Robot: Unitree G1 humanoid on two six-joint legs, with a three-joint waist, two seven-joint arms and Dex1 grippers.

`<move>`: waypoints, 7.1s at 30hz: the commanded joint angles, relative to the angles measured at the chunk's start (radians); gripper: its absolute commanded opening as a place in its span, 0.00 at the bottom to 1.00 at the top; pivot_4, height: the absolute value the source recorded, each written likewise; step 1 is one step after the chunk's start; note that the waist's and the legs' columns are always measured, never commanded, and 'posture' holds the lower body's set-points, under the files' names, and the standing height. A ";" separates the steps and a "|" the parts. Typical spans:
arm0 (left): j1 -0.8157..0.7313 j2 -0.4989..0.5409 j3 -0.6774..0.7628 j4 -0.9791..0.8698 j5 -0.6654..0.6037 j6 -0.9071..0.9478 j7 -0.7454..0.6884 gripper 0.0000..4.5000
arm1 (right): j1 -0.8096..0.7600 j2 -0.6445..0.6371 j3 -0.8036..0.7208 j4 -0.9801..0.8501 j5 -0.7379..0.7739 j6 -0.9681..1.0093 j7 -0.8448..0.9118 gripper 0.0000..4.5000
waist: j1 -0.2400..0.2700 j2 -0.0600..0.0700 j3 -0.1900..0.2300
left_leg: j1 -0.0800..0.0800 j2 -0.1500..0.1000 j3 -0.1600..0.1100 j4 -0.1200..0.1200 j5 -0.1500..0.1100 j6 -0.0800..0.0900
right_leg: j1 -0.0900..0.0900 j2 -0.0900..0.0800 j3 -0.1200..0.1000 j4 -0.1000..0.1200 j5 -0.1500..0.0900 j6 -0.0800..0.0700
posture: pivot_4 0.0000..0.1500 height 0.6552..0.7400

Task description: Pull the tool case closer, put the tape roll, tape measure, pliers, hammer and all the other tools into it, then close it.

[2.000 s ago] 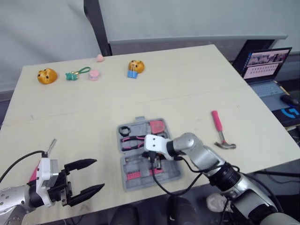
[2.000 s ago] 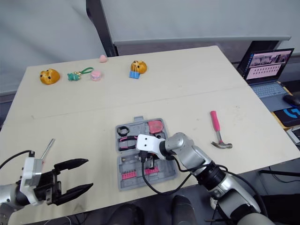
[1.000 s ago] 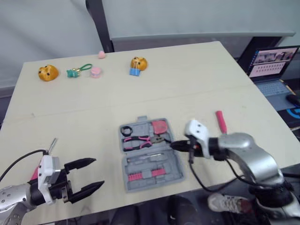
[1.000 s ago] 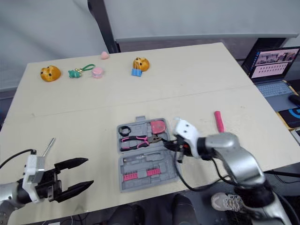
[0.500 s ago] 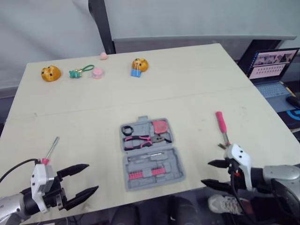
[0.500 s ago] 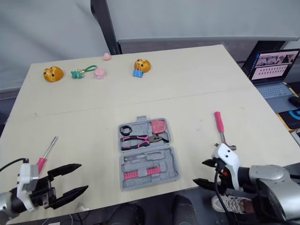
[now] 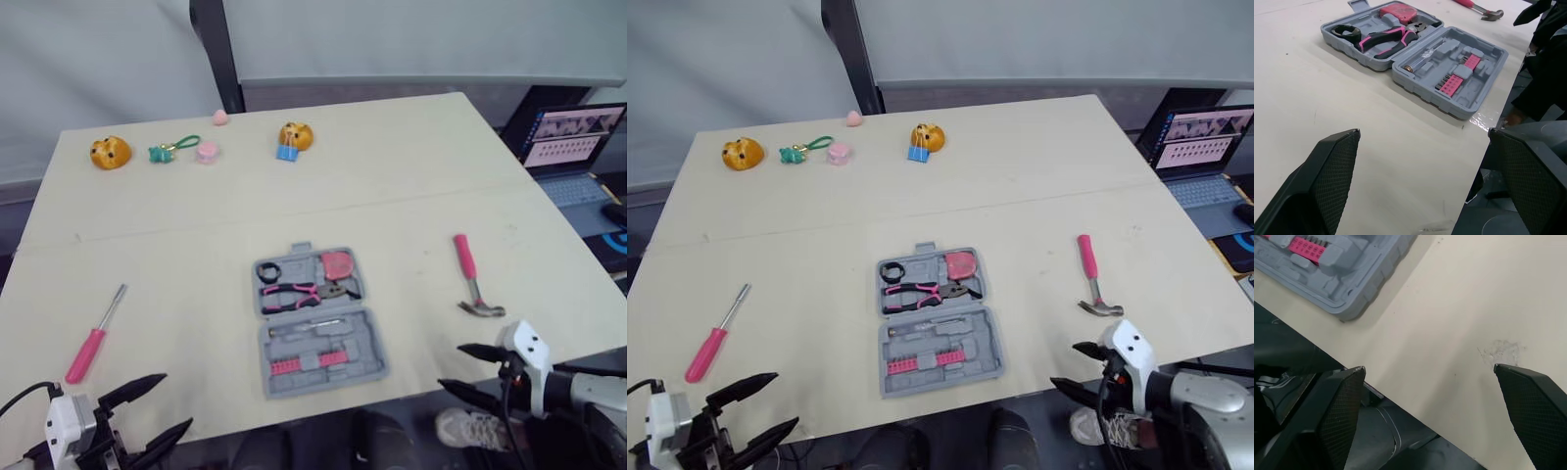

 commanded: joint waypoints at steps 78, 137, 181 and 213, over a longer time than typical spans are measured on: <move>-0.402 0.149 -0.303 -0.266 -0.036 0.191 0.127 1.00 | -0.737 0.071 0.066 0.384 -0.046 0.640 -0.682 0.99 | -0.004 0.010 0.005 | -0.001 -0.002 0.006 0.002 0.001 -0.001 | 0.001 0.003 0.000 0.004 0.004 0.001 | 1.00 0.71; -0.253 0.224 -0.071 -0.086 -0.082 0.158 -0.113 1.00 | -1.446 -0.291 1.039 -0.287 0.105 0.801 0.077 0.01 | -0.008 0.014 0.009 | -0.017 -0.003 0.002 0.003 0.002 -0.001 | -0.015 0.004 -0.003 0.002 0.004 0.002 | 1.00 0.71; -0.149 0.164 -0.086 -0.002 -0.024 -0.015 -0.107 1.00 | -1.631 0.216 1.410 0.093 -0.167 0.792 0.155 0.01 | -0.048 0.011 0.008 | -0.017 -0.003 0.001 0.007 0.002 -0.001 | -0.016 0.002 -0.004 0.010 0.004 0.001 | 1.00 0.71; -0.156 0.166 -0.100 -0.064 -0.027 0.034 -0.055 1.00 | -1.593 0.263 1.396 0.132 -0.146 0.788 0.117 0.01 | -0.056 0.011 0.008 | -0.017 -0.002 0.001 0.008 0.002 -0.001 | -0.016 0.002 -0.004 0.011 0.004 0.001 | 1.00 0.71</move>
